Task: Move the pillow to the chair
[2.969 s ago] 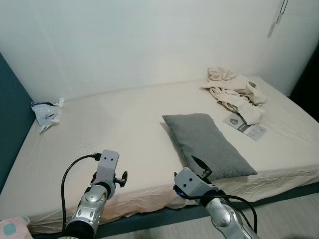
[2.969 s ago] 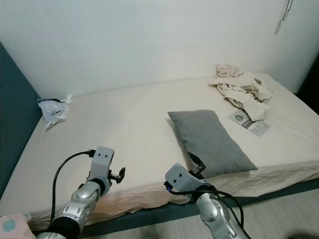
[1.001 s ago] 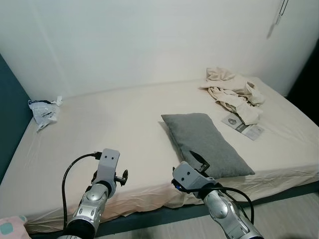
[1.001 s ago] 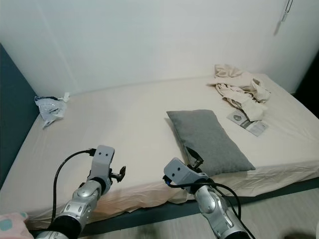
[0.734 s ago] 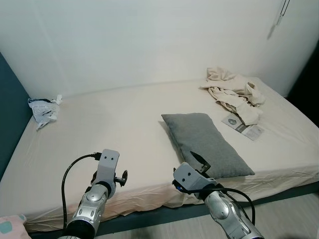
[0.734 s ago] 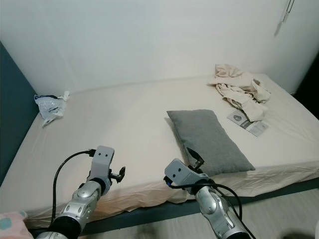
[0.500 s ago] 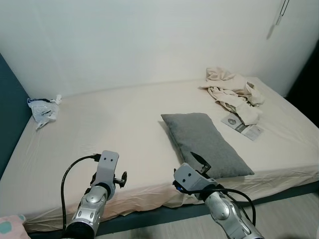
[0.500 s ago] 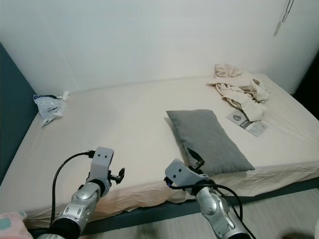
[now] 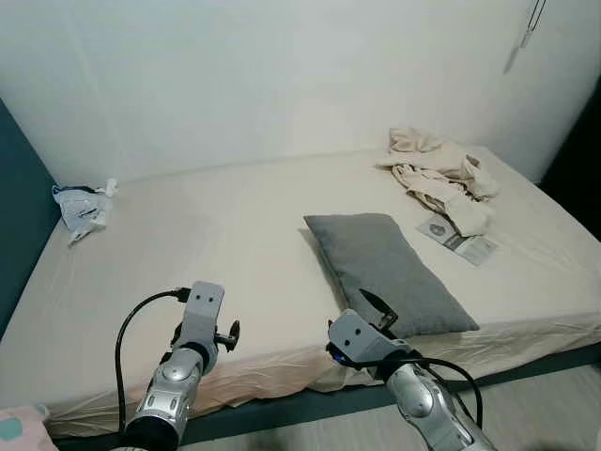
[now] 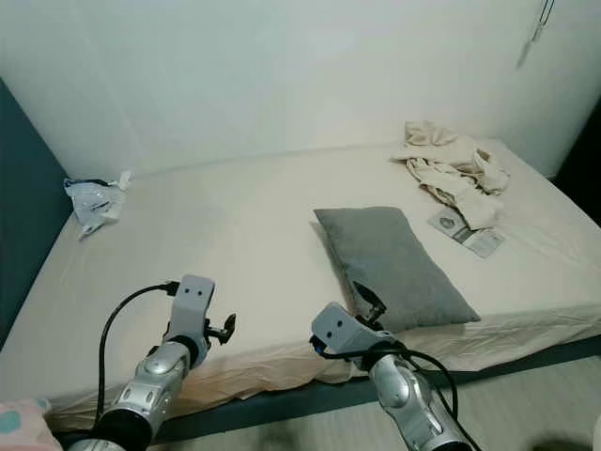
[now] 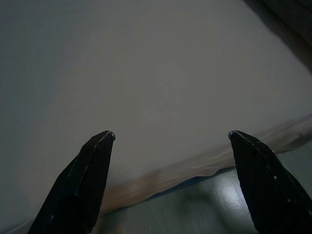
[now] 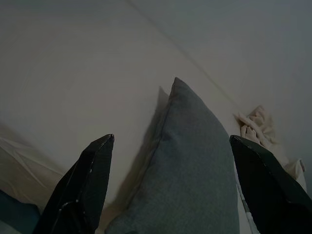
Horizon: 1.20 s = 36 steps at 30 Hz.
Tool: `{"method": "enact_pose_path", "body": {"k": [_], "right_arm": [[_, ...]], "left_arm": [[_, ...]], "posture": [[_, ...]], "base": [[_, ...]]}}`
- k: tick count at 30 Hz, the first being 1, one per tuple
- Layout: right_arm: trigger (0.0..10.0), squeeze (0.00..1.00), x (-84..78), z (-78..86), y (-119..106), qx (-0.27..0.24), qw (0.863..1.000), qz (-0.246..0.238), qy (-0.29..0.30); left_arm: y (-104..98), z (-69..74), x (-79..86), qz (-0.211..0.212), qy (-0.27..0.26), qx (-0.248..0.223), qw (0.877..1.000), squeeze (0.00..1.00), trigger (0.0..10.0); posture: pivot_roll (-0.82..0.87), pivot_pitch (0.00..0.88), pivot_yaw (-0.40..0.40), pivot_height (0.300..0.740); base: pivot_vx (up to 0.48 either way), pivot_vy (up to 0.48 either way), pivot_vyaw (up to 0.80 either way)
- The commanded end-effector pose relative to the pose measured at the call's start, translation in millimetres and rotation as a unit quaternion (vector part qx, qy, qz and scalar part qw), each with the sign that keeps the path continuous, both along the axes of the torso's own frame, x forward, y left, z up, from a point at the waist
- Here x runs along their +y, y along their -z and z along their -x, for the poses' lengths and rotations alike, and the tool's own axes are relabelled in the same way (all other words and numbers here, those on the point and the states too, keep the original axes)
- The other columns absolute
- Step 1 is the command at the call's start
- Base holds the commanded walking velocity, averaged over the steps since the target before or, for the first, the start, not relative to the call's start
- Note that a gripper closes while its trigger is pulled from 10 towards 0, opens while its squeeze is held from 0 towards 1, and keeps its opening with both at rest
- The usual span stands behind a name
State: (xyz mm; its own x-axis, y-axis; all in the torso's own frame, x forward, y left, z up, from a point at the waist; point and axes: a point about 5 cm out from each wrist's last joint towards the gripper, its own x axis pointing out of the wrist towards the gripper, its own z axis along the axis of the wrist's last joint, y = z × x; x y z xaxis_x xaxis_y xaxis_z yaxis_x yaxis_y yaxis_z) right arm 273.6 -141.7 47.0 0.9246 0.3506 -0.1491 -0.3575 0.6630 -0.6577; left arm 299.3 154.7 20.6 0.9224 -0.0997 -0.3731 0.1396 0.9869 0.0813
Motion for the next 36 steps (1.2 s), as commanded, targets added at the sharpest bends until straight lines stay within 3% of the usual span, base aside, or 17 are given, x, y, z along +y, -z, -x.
{"method": "enact_pose_path", "body": {"k": [1,36], "right_arm": [[10.0,0.00,2.0,0.6,-0.5,-0.002,1.000,-0.008,-0.004],[10.0,0.00,-0.8,2.0,0.9,0.000,1.000,-0.007,-0.001]], "left_arm": [[2.1,1.6,3.4,0.003,-0.007,0.008,1.000,0.00,10.0],[-1.4,-2.4,-1.1,0.004,0.002,0.003,1.000,0.00,10.0]], "posture": [[-0.07,0.056,0.030,0.740],[-0.06,0.051,0.041,0.740]], "base": [[0.000,0.000,0.00],[0.000,0.000,0.00]]}}
